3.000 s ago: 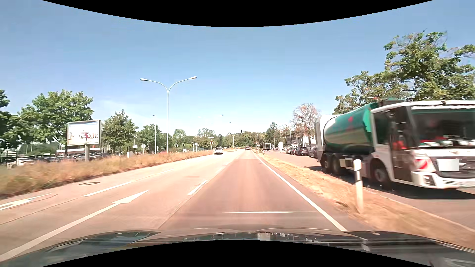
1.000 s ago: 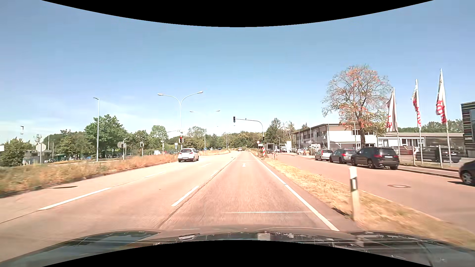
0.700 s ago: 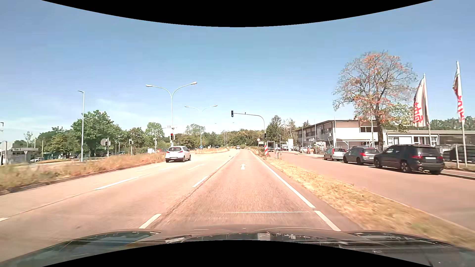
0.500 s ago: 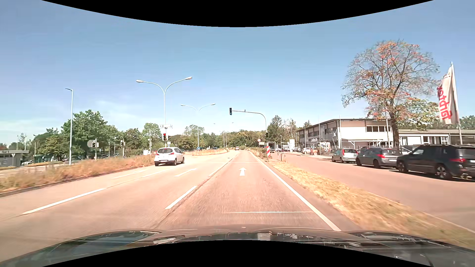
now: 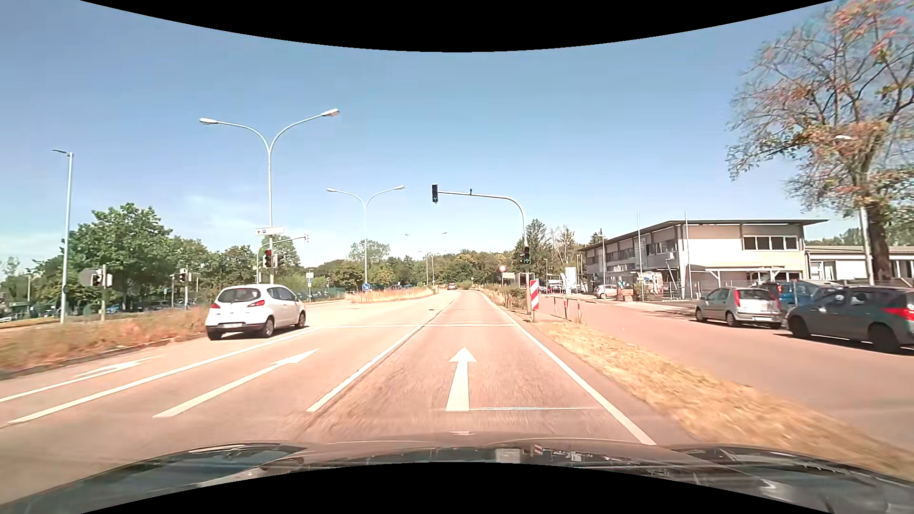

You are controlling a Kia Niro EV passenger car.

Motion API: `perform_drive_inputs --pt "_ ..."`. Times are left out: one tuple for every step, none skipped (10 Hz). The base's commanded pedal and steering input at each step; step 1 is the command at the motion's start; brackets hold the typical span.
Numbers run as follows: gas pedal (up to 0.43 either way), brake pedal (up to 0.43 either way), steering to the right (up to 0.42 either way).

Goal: Follow the waypoints while adhering to traffic rules and regulations

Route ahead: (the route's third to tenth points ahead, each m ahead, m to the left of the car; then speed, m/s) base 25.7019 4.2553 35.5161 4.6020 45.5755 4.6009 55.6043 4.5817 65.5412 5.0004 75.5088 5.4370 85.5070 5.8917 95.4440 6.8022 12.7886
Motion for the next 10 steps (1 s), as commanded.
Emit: perform_drive_inputs --pt "0.087 0.0 0.001" --pt "0.087 0.0 0.001" --pt "0.087 0.0 0.001" --pt "0.087 0.0 0.001" --pt "0.087 0.0 0.001" --pt "0.087 0.0 0.001" --pt "0.087 0.0 0.0" --pt "0.087 0.0 -0.001" --pt "0.087 0.0 -0.001" --pt "0.087 0.0 -0.001"
